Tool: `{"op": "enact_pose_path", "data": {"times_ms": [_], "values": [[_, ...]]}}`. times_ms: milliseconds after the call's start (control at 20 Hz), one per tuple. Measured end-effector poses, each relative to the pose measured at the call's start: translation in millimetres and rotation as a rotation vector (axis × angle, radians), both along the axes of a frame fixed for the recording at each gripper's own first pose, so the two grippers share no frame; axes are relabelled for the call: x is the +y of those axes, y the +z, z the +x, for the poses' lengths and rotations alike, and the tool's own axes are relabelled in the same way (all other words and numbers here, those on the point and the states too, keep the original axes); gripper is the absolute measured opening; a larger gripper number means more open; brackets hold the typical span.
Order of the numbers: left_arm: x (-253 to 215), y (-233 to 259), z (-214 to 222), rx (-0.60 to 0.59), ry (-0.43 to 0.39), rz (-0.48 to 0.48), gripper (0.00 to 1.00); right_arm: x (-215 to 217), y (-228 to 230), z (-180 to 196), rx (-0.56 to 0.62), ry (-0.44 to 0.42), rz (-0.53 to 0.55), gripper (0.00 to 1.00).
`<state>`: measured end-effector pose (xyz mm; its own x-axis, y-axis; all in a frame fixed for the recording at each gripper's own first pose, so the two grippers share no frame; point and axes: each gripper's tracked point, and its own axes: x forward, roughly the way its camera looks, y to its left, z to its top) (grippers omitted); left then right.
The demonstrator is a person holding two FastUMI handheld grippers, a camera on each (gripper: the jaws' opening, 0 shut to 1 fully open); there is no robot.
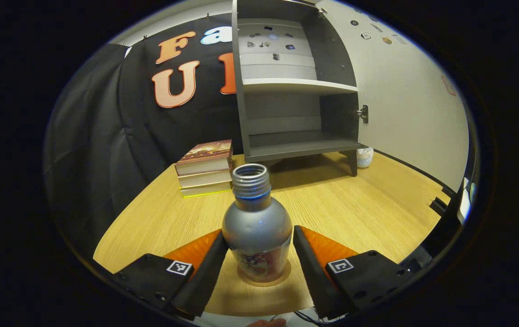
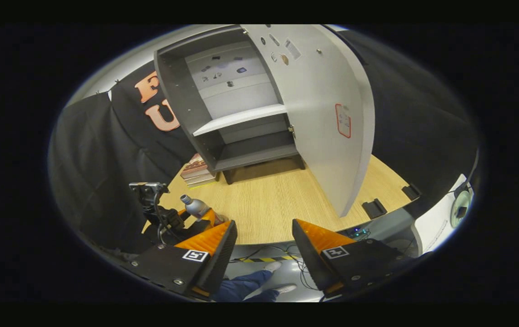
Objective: Open the cabinet door with the right hand, grasp the bottle in the cabinet with the left hand and place it on the coaster, then close the cabinet door with the right hand.
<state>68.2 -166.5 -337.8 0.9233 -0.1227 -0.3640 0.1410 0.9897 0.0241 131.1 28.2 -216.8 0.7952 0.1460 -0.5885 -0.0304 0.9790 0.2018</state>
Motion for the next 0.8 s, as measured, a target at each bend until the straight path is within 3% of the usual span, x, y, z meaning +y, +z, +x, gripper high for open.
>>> {"op": "enact_pose_path", "data": {"times_ms": [500,800], "values": [[3.5,86.1,-0.9,-0.14,0.009,0.005,0.95,-3.8,14.9,-11.1,-0.059,-0.019,0.05,0.76],[-6.9,154.3,-5.6,-0.229,-0.019,-0.014,0.95,-19.8,56.8,-16.0,-0.192,-0.045,0.078,0.76]]}}
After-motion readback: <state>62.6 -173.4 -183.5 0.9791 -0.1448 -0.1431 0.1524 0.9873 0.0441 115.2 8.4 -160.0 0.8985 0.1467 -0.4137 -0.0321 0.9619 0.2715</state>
